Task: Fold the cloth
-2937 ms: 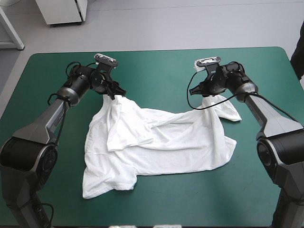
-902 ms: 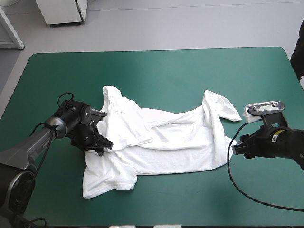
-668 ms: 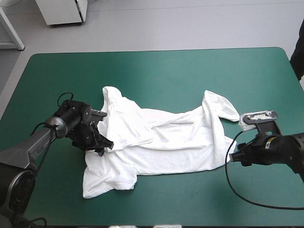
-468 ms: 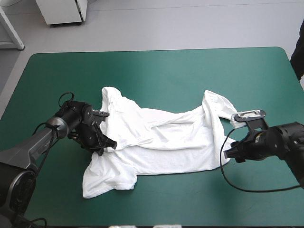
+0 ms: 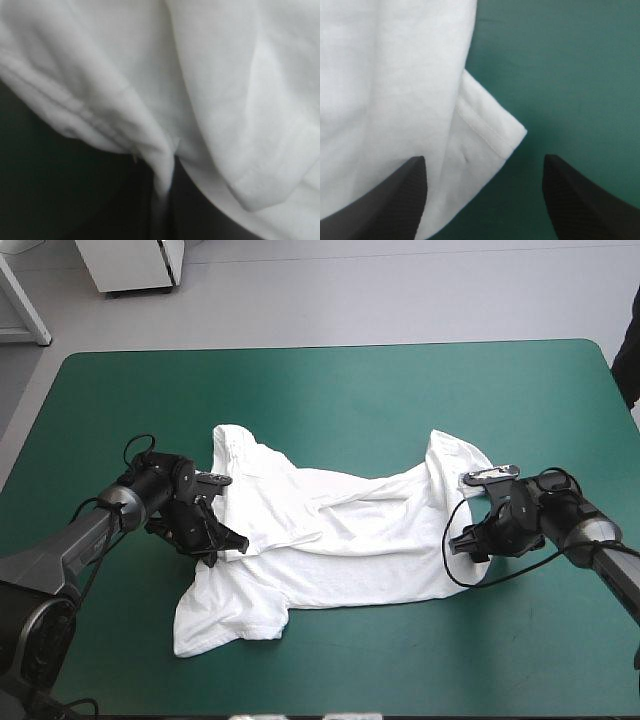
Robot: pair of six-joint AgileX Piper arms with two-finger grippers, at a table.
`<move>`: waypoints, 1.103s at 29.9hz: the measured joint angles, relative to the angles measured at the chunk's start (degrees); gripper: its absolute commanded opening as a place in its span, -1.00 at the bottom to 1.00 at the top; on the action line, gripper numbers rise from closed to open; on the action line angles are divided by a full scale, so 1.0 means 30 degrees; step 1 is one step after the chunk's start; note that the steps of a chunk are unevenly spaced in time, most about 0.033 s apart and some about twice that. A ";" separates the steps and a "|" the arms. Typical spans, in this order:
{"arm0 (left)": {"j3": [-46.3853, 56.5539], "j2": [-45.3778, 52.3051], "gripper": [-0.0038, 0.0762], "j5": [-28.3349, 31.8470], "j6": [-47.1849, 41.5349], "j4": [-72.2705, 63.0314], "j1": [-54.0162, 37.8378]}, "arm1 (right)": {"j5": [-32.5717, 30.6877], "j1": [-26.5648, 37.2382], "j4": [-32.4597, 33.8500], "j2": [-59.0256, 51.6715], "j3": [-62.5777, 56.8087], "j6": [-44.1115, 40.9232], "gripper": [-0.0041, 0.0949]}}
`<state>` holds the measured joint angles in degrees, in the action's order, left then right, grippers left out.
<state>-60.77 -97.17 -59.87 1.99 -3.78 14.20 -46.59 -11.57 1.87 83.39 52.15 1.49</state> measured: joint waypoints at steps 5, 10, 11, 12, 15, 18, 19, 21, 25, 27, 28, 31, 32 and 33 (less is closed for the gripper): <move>0.0000 0.0000 -0.92 0.0000 0.0013 0.0000 0.0000 | 0.0535 0.0000 0.0001 0.1373 0.0063 -0.0025 0.33; 0.0000 -0.0044 -0.92 0.0089 0.0013 0.0000 0.0000 | 0.0042 0.0000 -0.0354 0.2331 0.0527 -0.0008 -0.20; 0.0000 -0.0044 -0.92 0.0089 0.0013 0.0000 0.0000 | -0.0113 0.0000 -0.0623 0.2516 0.0633 0.0010 -0.41; 0.0000 -0.0061 -0.92 0.0089 0.0013 0.0000 0.0000 | -0.0241 0.0000 -0.0818 0.2652 0.0749 0.0076 -0.62; 0.0000 -0.0065 -0.92 0.0142 0.0013 0.0000 0.0000 | -0.0292 0.0000 -0.1619 0.3095 0.1050 0.0838 -0.93; 0.0000 -0.0065 -0.92 0.0142 0.0109 0.0019 0.0000 | -0.0383 0.0042 -0.2544 0.3407 0.1294 0.1755 -0.95; 0.0000 -0.0047 -0.93 0.0142 0.0133 0.0021 0.0000 | -0.0455 0.0063 -0.2750 0.3460 0.1325 0.1939 -0.95; 0.0000 0.0098 -0.93 0.0148 0.0156 0.0052 0.0000 | -0.0538 0.0150 -0.2975 0.3498 0.1364 0.2152 -0.95; 0.0393 0.1092 -0.93 0.0398 0.0371 0.0201 0.0000 | -0.1097 0.0194 -0.3111 0.3353 0.1678 0.2237 -0.95; 0.0701 0.2006 -0.93 0.0008 0.0371 0.1102 -0.0025 | -0.1318 0.0194 -0.3133 0.3024 0.1847 0.2284 -0.95; 0.0708 0.2678 -0.93 -0.0378 0.0388 0.1444 -0.0042 | -0.1482 0.0194 -0.3296 0.2759 0.1957 0.2220 -0.95; -0.0018 0.5395 -0.93 -0.1761 0.0642 0.1704 -0.0042 | -0.2932 -0.0052 -0.3866 0.1560 0.2731 0.2090 -0.95; -0.0377 0.6120 -0.93 -0.2296 0.0686 0.1704 -0.0042 | -0.3284 -0.0074 -0.3903 0.0815 0.3152 0.2067 -0.95; -0.0891 0.6978 -0.93 -0.2731 0.0747 0.1704 -0.0042 | -0.3618 -0.0081 -0.3942 0.0162 0.3740 0.1996 -0.95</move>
<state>-63.44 -76.23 -68.07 4.24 1.33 14.08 -57.44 -11.81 -9.95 83.87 63.37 7.48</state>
